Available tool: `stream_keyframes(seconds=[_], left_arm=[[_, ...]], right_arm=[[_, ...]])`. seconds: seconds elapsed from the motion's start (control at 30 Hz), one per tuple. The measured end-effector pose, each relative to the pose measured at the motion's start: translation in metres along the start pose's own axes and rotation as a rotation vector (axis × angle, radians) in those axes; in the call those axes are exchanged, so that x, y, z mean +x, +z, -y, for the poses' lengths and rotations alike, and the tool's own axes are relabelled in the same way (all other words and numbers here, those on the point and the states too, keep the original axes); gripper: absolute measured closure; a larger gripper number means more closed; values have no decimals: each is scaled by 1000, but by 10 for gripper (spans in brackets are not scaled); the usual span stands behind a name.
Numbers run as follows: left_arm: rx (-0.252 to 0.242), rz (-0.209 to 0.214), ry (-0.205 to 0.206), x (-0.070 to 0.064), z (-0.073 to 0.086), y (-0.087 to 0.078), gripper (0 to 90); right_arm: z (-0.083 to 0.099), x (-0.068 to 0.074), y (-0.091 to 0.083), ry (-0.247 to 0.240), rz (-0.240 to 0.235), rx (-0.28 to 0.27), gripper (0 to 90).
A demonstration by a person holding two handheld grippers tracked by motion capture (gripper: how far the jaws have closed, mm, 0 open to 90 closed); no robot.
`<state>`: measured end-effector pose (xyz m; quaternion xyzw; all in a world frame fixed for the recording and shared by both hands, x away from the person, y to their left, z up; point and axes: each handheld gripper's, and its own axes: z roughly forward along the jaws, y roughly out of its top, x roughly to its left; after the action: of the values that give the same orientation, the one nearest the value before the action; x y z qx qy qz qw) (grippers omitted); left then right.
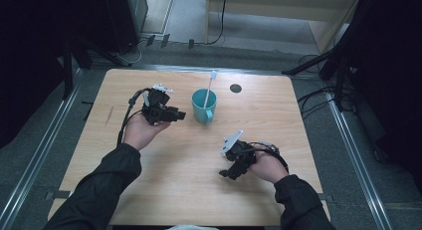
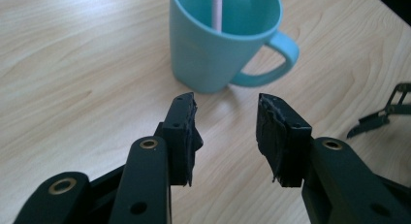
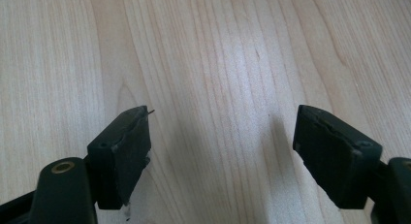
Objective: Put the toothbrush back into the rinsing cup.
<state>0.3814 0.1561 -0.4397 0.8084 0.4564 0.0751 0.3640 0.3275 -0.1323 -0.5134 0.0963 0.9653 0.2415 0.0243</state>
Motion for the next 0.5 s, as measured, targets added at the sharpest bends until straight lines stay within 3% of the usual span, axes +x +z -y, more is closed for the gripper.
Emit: stream_keyframes(seconds=[0.5], left_arm=[[34, 26, -14, 0, 37, -10, 541]], right_arm=[[1, 1, 0, -3, 2, 5, 213]])
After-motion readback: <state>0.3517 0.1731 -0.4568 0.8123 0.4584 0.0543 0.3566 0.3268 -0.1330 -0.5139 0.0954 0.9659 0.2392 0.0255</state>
